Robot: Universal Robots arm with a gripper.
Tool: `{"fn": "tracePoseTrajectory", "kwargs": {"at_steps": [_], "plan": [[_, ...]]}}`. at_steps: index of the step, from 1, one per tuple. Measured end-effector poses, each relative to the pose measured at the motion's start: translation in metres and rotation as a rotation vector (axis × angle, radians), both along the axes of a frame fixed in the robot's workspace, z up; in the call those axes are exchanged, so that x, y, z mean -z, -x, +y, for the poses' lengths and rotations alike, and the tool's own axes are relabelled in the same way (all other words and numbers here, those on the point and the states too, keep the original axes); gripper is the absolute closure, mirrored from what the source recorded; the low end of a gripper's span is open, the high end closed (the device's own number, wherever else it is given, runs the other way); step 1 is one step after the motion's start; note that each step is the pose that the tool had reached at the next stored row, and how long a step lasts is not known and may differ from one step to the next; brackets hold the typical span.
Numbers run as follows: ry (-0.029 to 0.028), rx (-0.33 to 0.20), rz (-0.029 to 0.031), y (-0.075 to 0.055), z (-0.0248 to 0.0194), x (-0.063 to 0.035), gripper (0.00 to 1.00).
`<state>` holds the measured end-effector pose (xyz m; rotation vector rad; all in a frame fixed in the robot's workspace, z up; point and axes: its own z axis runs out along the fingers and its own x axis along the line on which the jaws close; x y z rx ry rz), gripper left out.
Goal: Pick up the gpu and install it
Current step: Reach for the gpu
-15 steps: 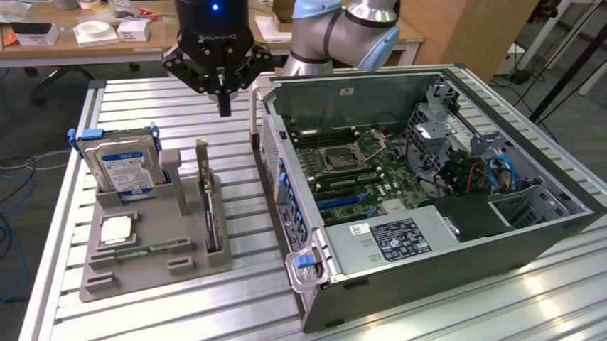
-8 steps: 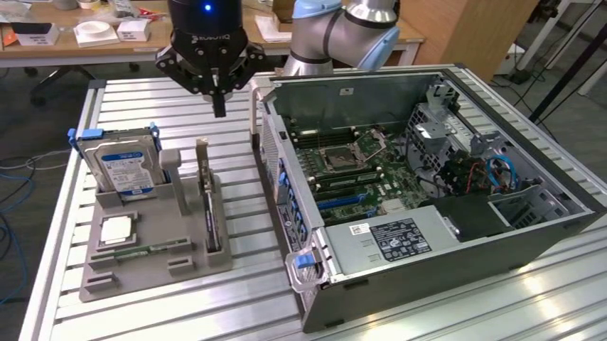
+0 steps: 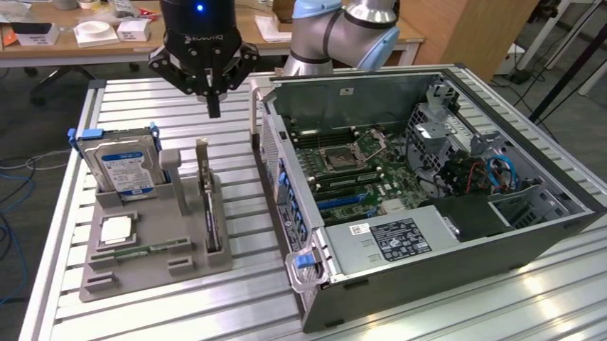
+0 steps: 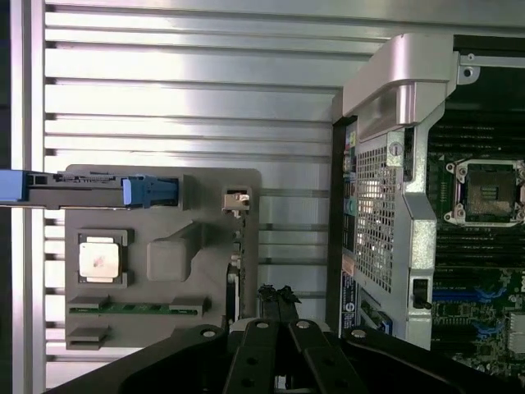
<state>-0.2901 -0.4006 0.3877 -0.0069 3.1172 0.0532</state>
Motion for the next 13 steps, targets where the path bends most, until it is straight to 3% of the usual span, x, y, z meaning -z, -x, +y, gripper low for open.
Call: {"fn": "tracePoseTrajectory", "kwargs": {"at_steps": [13], "plan": [[0.0, 0.0, 0.0, 0.0079, 0.0, 0.0002, 0.89]]}}
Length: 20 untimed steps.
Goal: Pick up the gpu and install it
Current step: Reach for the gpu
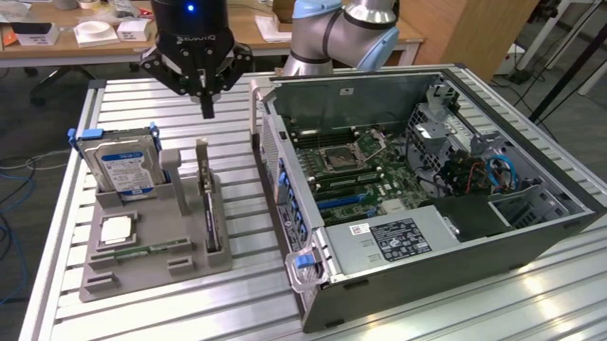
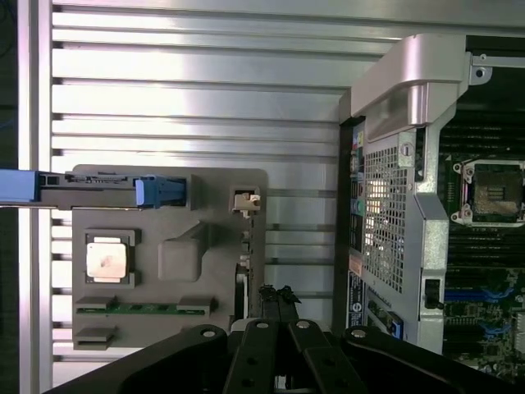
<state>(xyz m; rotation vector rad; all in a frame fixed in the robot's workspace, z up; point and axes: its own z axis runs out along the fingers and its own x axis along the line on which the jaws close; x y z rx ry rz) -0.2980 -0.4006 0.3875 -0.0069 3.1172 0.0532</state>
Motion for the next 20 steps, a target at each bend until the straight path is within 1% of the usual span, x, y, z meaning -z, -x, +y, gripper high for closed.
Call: {"fn": "tracePoseTrajectory", "kwargs": {"at_steps": [10, 20], "plan": [[-0.0001, 0.0, -0.0001, 0.001, 0.0, 0.0, 0.89], [0.0, 0.0, -0.0001, 0.011, 0.0, 0.0, 0.89]]}}
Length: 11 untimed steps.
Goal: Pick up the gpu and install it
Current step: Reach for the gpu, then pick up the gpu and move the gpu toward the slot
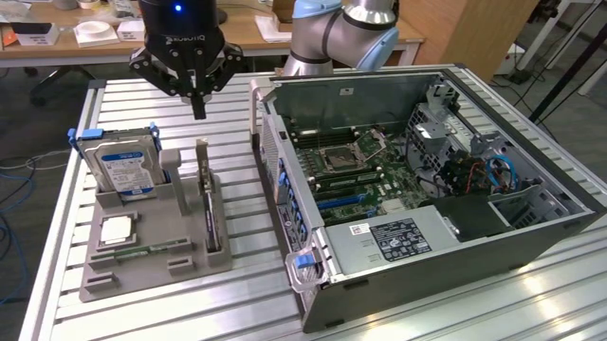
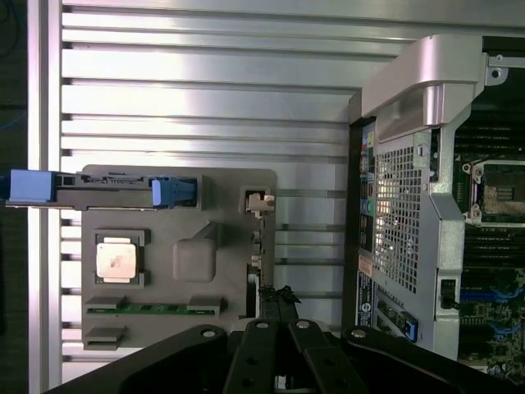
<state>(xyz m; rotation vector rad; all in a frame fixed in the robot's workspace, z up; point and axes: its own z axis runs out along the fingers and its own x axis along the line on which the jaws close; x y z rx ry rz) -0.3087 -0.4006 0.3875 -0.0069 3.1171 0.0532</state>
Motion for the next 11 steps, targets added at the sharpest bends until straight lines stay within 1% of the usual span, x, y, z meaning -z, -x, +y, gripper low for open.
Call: {"fn": "tracePoseTrajectory", "kwargs": {"at_steps": [11], "plan": [[0.0, 0.0, 0.0001, 0.0001, 0.0, 0.0, 0.89]]}}
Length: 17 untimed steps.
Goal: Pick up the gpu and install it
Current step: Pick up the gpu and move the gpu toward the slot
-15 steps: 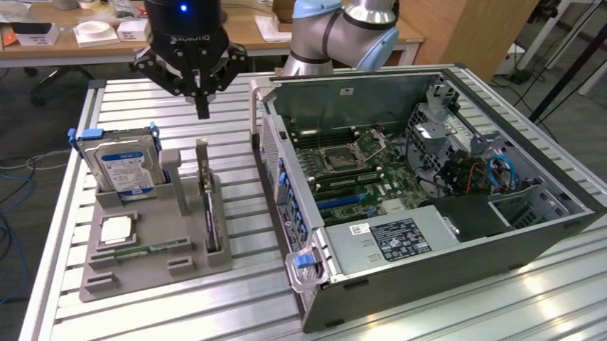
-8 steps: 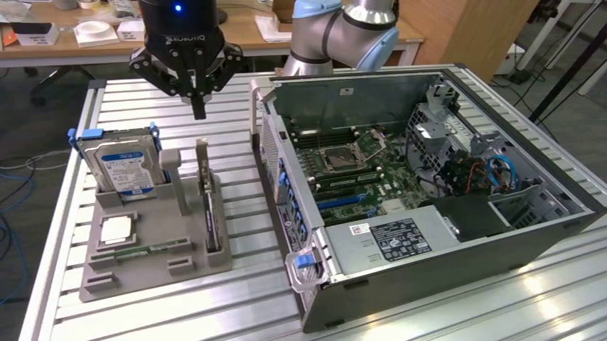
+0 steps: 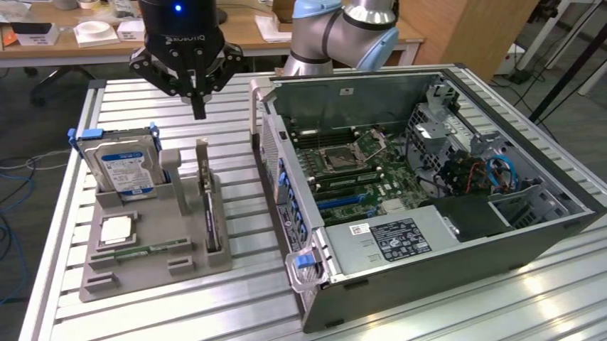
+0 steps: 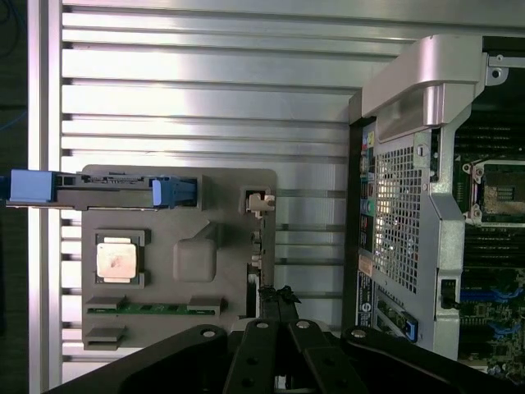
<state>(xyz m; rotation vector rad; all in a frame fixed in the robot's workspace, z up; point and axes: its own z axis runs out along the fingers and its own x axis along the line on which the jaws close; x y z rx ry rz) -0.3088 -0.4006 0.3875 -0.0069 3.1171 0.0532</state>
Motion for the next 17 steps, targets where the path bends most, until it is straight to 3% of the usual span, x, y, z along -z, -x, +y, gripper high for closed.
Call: {"fn": "tracePoseTrajectory", "kwargs": {"at_steps": [3, 5, 7, 9, 12, 13, 17], "plan": [[0.0, 0.0, 0.0, 0.0, 0.0, 0.0, 0.89], [0.0, 0.0, 0.0, 0.0, 0.0, 0.0, 0.77], [0.0, 0.0, 0.0, 0.0, 0.0, 0.0, 0.77], [0.0, 0.0, 0.0, 0.0, 0.0, 0.0, 0.65], [0.0, 0.0, 0.0, 0.0, 0.0, 0.0, 0.59], [0.0, 0.0, 0.0, 0.0, 0.0, 0.0, 0.53], [0.0, 0.0, 0.0, 0.0, 0.0, 0.0, 0.53]]}}
